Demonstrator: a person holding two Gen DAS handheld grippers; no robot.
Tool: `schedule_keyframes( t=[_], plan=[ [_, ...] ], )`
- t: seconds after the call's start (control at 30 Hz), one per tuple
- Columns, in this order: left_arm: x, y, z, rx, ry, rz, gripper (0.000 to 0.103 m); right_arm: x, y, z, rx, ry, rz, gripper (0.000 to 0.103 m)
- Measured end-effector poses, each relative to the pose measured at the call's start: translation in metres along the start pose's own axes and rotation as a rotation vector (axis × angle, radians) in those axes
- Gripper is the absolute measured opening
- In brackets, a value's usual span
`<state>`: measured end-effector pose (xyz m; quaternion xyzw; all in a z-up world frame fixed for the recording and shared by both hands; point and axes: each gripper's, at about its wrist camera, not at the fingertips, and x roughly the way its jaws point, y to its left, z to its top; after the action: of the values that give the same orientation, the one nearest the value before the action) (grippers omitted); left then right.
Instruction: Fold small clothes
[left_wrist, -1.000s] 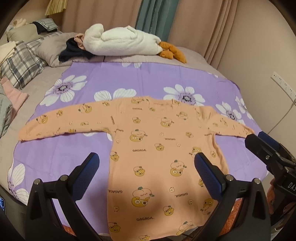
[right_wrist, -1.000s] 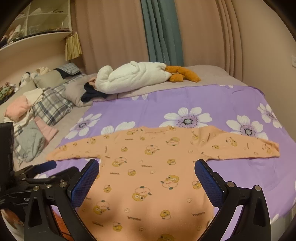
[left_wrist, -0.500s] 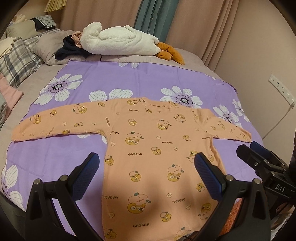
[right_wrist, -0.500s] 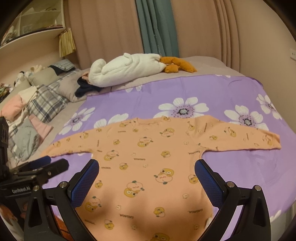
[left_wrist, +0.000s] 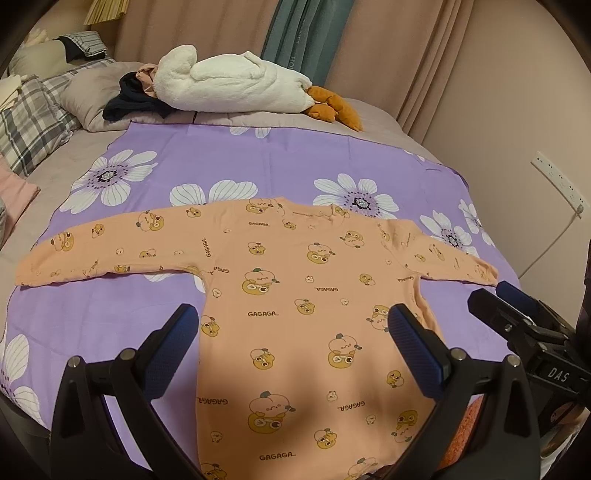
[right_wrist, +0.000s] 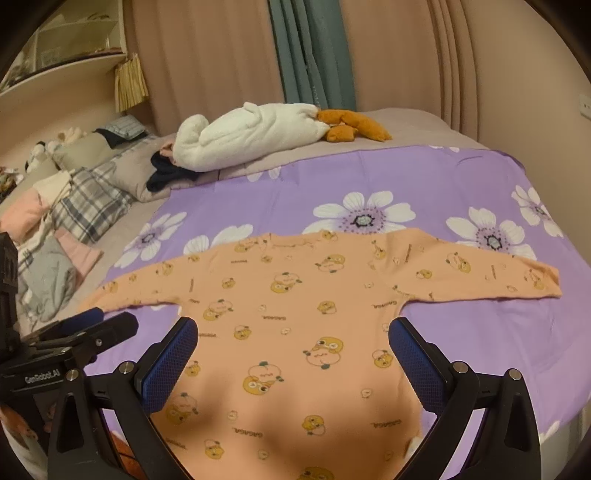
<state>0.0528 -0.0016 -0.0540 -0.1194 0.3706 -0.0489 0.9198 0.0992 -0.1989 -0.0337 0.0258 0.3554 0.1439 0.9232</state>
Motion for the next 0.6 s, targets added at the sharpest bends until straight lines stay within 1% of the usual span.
schedule_keyframes(
  t=[0.1,0.27,0.43,0.6],
  plan=[
    [-0.0002,0.0005,0.0007,0.004,-0.006,-0.005,0.103,0.0001,0.0023,0.0019,-0.009,0.000,0.014,0.102],
    [0.0005,0.0008,0.0019,0.001,-0.006,-0.012,0.103,-0.0007,0.0056,0.0037,-0.018,-0.014,0.003,0.102],
    [-0.0009,0.0028,0.0022,-0.001,-0.005,-0.016,0.103,-0.0003,0.0057,0.0036,-0.007,-0.013,0.023,0.102],
    [-0.0024,0.0047,0.0003,-0.009,-0.003,-0.024,0.103,-0.0003,0.0053,0.0028,0.005,-0.016,0.019,0.102]
  ],
)
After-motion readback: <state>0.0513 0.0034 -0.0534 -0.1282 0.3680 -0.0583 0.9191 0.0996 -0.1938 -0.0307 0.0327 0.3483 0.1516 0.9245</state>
